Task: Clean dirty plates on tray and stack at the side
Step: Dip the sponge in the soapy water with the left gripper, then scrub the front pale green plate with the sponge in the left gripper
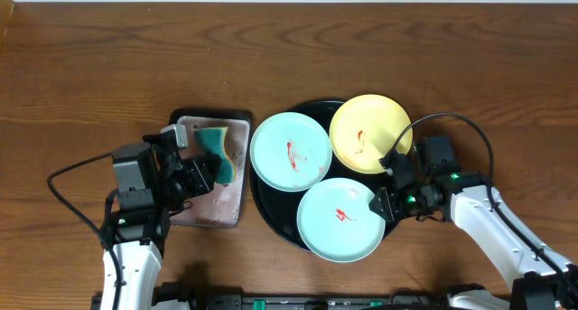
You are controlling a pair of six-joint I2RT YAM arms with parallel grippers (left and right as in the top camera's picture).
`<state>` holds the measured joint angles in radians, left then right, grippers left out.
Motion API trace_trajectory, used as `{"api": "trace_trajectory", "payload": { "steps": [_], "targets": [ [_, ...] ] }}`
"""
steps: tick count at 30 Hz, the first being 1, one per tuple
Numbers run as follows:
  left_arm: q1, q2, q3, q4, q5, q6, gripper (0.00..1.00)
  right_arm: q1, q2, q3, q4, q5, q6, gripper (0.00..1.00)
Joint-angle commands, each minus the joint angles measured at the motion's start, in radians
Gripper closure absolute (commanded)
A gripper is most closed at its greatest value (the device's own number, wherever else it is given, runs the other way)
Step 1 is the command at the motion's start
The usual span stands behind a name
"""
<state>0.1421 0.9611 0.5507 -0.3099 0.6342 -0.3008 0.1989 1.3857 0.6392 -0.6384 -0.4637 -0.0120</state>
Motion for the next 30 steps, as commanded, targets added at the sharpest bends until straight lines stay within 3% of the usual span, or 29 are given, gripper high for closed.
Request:
{"api": "trace_trajectory", "payload": {
  "steps": [1,11,14,17,21,30],
  "targets": [
    [-0.002,-0.008,0.028,0.005,0.031,-0.02,0.93,0.013,0.002,-0.013,-0.002,-0.016,-0.003,0.66],
    [-0.002,-0.008,0.027,-0.007,0.031,-0.019,0.92,0.013,0.002,-0.04,-0.003,-0.016,-0.003,0.69],
    [-0.002,-0.008,0.027,-0.027,0.018,-0.006,0.93,0.012,0.002,-0.048,-0.001,-0.015,-0.003,0.74],
    [-0.004,-0.006,0.027,-0.083,-0.065,0.016,0.92,0.012,0.002,-0.048,0.011,-0.016,0.002,0.88],
    [-0.004,0.003,0.027,-0.156,-0.195,0.019,0.93,0.012,0.002,-0.048,0.035,-0.016,0.015,0.99],
    [-0.019,0.009,0.043,-0.239,-0.359,0.019,0.93,0.012,0.002,-0.048,0.057,-0.011,0.015,0.99]
  ]
}}
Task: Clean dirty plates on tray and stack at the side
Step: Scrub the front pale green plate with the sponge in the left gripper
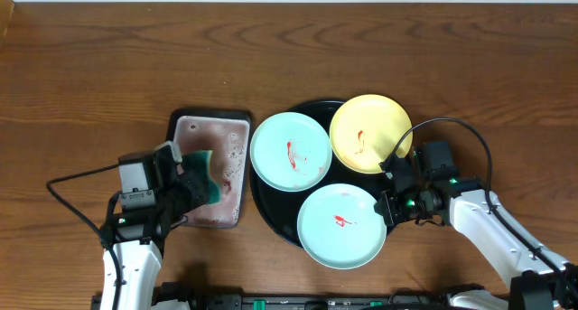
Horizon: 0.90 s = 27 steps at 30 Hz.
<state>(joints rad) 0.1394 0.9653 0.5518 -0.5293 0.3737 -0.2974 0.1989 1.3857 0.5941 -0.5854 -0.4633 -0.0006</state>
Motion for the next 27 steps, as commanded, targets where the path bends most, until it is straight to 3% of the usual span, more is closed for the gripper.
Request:
{"api": "trace_trajectory", "payload": {
  "steps": [1,8,18,22,27],
  "targets": [
    [-0.029,0.008,0.052,-0.031,-0.117,0.016,0.93,0.012,0.002,-0.003,0.007,-0.011,0.003,0.99],
    [-0.186,0.1,0.201,-0.154,-0.305,0.035,0.93,0.012,0.002,-0.003,0.04,0.0,0.005,0.99],
    [-0.46,0.248,0.357,-0.251,-0.3,0.075,0.93,0.012,0.002,-0.003,0.043,0.093,0.056,0.99],
    [-0.636,0.249,0.389,-0.194,-0.208,0.061,0.93,0.012,0.002,-0.003,0.043,0.093,0.056,0.99],
    [-0.819,0.31,0.388,-0.055,-0.172,-0.087,0.93,0.012,0.002,-0.003,0.039,0.092,0.056,0.99]
  ]
}}
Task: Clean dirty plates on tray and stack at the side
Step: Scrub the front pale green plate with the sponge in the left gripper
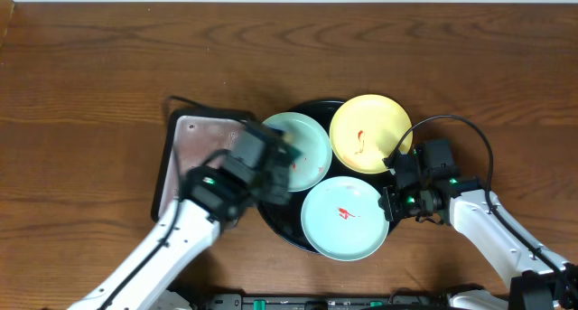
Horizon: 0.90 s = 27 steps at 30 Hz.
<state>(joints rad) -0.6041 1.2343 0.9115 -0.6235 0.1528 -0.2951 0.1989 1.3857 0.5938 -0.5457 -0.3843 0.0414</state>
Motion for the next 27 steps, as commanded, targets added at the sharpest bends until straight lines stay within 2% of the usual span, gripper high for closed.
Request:
{"api": "trace_trajectory", "payload": {
  "steps": [1,10,15,18,23,27],
  "targets": [
    [-0.105,0.068,0.029,0.076,0.068,-0.123,0.92,0.012,0.002,-0.003,-0.001,0.013,0.014,0.99],
    [-0.24,0.338,0.029,0.348,0.188,-0.435,0.93,0.012,0.002,-0.003,-0.004,0.013,0.014,0.99],
    [-0.277,0.441,0.029,0.422,0.242,-0.602,0.92,0.012,0.002,-0.003,-0.003,0.013,0.014,0.99],
    [-0.295,0.49,0.029,0.445,0.257,-0.615,0.93,0.012,0.002,-0.003,-0.003,0.013,0.014,0.99],
    [-0.252,0.495,0.029,0.175,0.023,-0.577,0.92,0.012,0.002,-0.003,-0.004,0.013,0.014,0.99],
    [-0.19,0.42,0.029,0.147,0.019,-0.506,0.93,0.012,0.002,-0.003,-0.003,0.013,0.014,0.99]
  ]
}}
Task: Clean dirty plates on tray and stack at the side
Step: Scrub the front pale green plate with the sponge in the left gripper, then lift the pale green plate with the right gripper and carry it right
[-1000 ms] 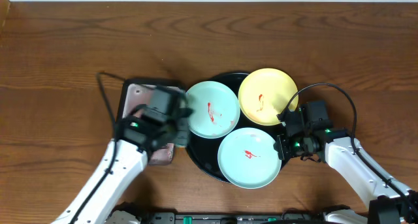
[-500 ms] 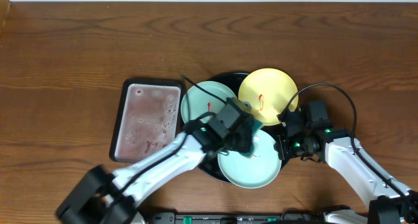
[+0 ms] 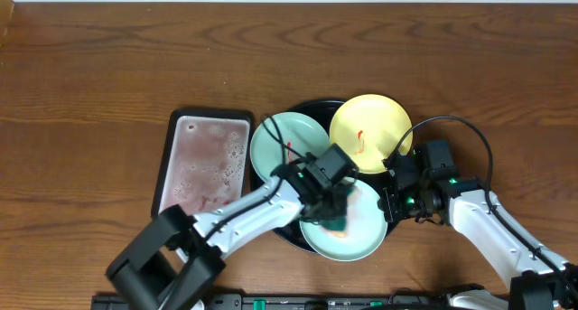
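Observation:
Three dirty plates sit on a round black tray: a yellow plate at the back right, a teal plate at the back left and a front teal plate. The yellow and back teal plates show red smears. My left gripper reaches over the front teal plate, shut on a green sponge that rests on the plate's middle. The arm hides the smear there. My right gripper is shut on that plate's right rim.
A black rectangular tray with soapy pinkish water lies left of the round tray, with no sponge in it. Bare wooden table surrounds both trays. The right arm's cable loops beside the yellow plate.
My left gripper has moved with the sponge from over the back left teal plate to the front teal plate. The soapy tray, skewed before, now lies straight. The right gripper has stayed put.
First my left gripper was at the sponge on the soapy tray, then held it over that tray. Later it was over the back left teal plate, and now it has the sponge on the front teal plate. All the while my right gripper held that plate's rim.

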You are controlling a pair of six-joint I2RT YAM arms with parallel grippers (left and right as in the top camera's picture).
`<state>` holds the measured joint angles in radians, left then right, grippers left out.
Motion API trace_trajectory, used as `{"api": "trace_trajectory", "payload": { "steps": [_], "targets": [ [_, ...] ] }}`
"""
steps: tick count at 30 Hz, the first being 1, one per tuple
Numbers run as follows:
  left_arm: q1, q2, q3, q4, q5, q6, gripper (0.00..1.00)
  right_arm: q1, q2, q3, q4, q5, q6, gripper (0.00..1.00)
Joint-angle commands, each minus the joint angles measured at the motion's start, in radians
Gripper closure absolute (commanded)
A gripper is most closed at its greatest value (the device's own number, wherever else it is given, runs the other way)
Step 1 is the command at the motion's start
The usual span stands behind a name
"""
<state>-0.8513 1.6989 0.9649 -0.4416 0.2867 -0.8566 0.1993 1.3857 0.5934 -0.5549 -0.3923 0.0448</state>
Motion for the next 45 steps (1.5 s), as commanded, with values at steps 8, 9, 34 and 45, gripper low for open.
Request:
{"api": "trace_trajectory", "payload": {
  "steps": [8,9,34,45],
  "targets": [
    [0.016,-0.131,-0.025,0.032,-0.112,0.033,0.92,0.012,0.002,-0.003,0.005,0.021,0.01,0.99],
    [0.0,-0.124,-0.026,0.042,-0.112,0.012,0.93,0.012,0.002,-0.003,0.005,0.021,0.01,0.99],
    [0.084,-0.289,-0.026,-0.068,-0.185,0.272,0.92,0.012,0.002,-0.002,0.021,0.022,0.002,0.99],
    [0.444,-0.427,-0.026,-0.32,-0.239,0.412,0.92,0.013,-0.118,0.013,-0.004,0.079,-0.007,0.99]
  ]
}}
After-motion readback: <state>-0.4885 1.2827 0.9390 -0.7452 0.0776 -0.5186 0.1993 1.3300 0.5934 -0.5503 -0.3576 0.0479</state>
